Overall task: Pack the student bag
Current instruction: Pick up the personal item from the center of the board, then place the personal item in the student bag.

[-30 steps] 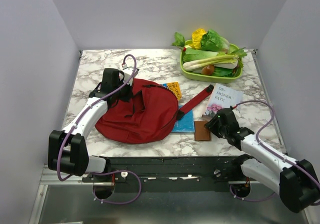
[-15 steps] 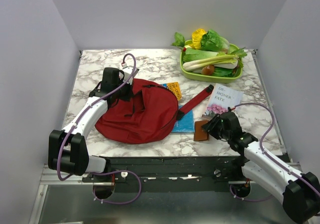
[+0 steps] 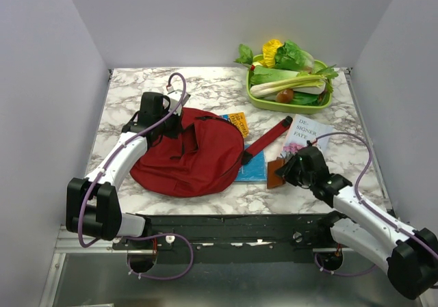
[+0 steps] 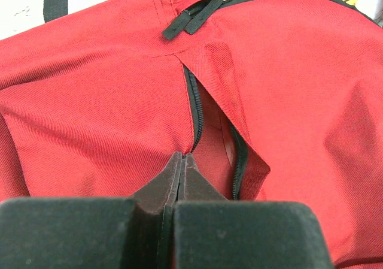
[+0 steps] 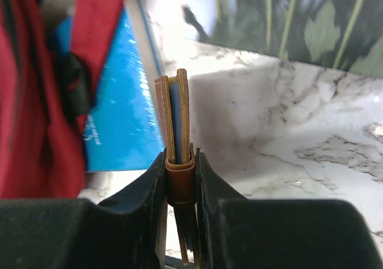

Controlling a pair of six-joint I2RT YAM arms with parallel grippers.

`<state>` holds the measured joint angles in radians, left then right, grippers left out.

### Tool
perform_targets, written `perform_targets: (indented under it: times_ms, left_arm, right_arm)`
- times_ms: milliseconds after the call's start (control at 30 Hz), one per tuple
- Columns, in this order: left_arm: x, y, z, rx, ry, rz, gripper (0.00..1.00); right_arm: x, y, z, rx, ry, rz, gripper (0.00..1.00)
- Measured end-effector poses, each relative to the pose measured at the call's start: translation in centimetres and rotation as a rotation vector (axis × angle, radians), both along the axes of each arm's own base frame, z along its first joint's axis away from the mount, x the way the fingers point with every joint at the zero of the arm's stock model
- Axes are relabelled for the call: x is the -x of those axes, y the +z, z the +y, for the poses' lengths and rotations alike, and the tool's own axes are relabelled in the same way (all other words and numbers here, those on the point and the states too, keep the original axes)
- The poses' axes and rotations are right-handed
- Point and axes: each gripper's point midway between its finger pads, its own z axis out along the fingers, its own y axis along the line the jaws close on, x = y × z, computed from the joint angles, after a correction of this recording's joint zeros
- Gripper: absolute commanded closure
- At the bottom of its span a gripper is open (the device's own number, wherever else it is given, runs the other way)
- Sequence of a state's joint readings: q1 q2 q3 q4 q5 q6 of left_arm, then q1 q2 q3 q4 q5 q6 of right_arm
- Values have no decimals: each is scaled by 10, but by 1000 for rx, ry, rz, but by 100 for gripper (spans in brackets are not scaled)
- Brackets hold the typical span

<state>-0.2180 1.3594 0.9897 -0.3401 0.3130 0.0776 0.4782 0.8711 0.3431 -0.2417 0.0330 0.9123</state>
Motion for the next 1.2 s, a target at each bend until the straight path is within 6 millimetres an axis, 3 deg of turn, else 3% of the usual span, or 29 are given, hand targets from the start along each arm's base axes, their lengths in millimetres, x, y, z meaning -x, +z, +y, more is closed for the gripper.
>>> perform_targets:
  times_ms: [100, 233, 300, 400, 600, 733, 967, 1200]
  left_arm:
    - [0, 0, 0, 0, -1, 0, 100]
    - [0, 0, 0, 1, -2, 0, 100]
    - [0, 0, 0, 1, -2, 0, 100]
    - [1, 0, -1, 3, -5, 1, 100]
    - [2, 0, -2, 6, -10, 7, 100]
    - [3, 0, -3, 6, -14, 8, 100]
    - [3, 0, -4, 6, -15, 8, 100]
    - [3, 0, -4, 7, -16, 8, 100]
  right_arm:
    - [-12, 30, -1, 26, 2, -54, 85]
    - [-34, 95, 10, -18, 26, -205, 90]
    - [-43, 119, 23, -49, 59, -252, 92]
    - [-50, 130, 61, -60, 165, -252, 95]
    - [-76, 128, 161, -50, 383, -224, 99]
    - [-94, 134, 216, -80, 481, -244, 99]
    - [-108, 118, 257, -97, 559, -213, 99]
    - [-103, 88, 272, -88, 603, -148, 99]
